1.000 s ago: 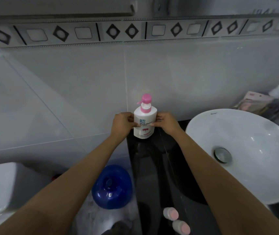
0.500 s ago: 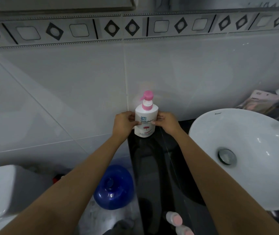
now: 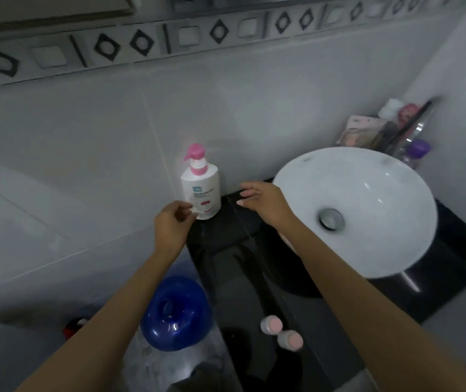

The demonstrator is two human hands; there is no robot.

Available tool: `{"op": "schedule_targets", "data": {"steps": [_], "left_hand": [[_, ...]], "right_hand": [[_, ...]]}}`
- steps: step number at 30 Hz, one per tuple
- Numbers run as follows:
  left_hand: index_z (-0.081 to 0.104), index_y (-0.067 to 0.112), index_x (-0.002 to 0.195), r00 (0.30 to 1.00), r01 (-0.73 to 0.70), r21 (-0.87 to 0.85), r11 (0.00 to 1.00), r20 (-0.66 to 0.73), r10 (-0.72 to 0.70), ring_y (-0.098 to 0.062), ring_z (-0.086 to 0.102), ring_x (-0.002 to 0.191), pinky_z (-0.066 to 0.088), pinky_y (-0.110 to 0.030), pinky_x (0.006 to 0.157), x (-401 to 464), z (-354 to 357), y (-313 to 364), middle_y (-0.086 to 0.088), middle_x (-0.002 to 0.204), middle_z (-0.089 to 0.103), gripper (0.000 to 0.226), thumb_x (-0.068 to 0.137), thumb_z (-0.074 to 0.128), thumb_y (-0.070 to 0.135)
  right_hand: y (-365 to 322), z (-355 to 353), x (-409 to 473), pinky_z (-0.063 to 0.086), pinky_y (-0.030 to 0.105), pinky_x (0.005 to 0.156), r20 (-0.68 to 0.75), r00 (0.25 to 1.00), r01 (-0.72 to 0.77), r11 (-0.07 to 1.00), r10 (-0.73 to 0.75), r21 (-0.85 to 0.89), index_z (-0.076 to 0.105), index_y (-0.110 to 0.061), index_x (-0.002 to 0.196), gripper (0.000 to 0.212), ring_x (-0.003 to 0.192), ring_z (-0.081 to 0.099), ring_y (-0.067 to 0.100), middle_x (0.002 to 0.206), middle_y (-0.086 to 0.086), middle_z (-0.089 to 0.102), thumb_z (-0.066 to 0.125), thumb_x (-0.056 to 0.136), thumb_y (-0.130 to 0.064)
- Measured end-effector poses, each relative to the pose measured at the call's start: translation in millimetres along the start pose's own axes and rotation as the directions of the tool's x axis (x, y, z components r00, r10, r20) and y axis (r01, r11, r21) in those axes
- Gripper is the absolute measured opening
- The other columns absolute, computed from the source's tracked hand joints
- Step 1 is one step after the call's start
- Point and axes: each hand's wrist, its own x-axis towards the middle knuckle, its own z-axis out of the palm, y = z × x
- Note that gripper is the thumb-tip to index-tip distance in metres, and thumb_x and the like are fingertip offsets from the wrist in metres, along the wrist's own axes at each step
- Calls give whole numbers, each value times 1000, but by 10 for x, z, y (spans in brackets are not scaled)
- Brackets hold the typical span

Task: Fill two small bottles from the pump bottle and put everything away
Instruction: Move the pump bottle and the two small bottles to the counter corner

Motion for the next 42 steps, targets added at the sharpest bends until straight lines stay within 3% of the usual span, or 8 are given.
{"op": "schedule_targets", "data": {"steps": [3,7,11,16,31,34,38,42], "left_hand": [[67,6,102,939,-45,-142,989,331,90,-16,65,87,49,-9,80,-369,133,136,-13,98,70,21,83,67,0],[62,18,114,666,-106,-177,978,719,202,-5,61,103,45,-11,92,-841,397,168,0,110,66,49,71,79,2],[54,37,114,493,-166,-132,977,847,198,-5,57,109,46,-17,95,-1230,673,37,4,118,62,69,60,88,9],[57,35,109,456,-267,-45,963,874,167,-1,58,100,47,-9,84,-1423,846,-139,9,111,62,67,55,89,11],[66,21,102,623,-206,-100,974,754,209,-7,63,98,53,-25,90,-1620,741,-123,3,104,67,34,73,77,8],[65,24,104,724,-189,-75,979,663,191,-4,63,95,55,-28,86,-1534,604,-155,6,101,68,33,74,77,16],[66,26,100,888,-107,-37,994,445,113,-8,65,89,55,-28,79,-1231,359,-149,6,96,70,32,72,79,20],[64,26,95,974,-39,-3,999,225,38,-4,61,73,47,-15,67,-816,212,-97,9,84,66,30,71,78,18]], "right_hand": [[86,-265,-641,52,28,87,-87,996,17,1000,-17,5,65,-10,111,34,92,67,20,104,11,71,73,78,-12],[394,-499,-1591,54,24,80,-232,972,-45,999,37,-29,68,-13,101,20,86,69,16,96,5,73,69,81,-9],[948,-343,-2317,51,27,84,-309,936,-177,984,171,7,63,-7,109,39,88,65,20,99,15,69,59,77,15],[1444,35,-2601,48,28,90,-294,901,-341,940,319,-25,56,-7,121,62,102,60,19,114,15,64,80,65,3],[1584,443,-2519,51,22,78,-329,911,-263,965,250,6,66,-22,102,28,88,65,6,95,-5,70,74,76,-16],[1475,412,-2336,51,18,77,-299,932,-215,977,204,-4,66,-25,101,29,86,65,-2,93,-9,71,74,75,-16],[1151,388,-1807,55,31,79,-239,960,-149,989,145,0,68,-21,96,22,84,68,10,88,0,73,73,75,-17],[757,425,-1166,54,40,80,-174,983,-62,996,49,-66,66,-14,87,11,81,67,21,84,7,71,69,78,-19]]}}
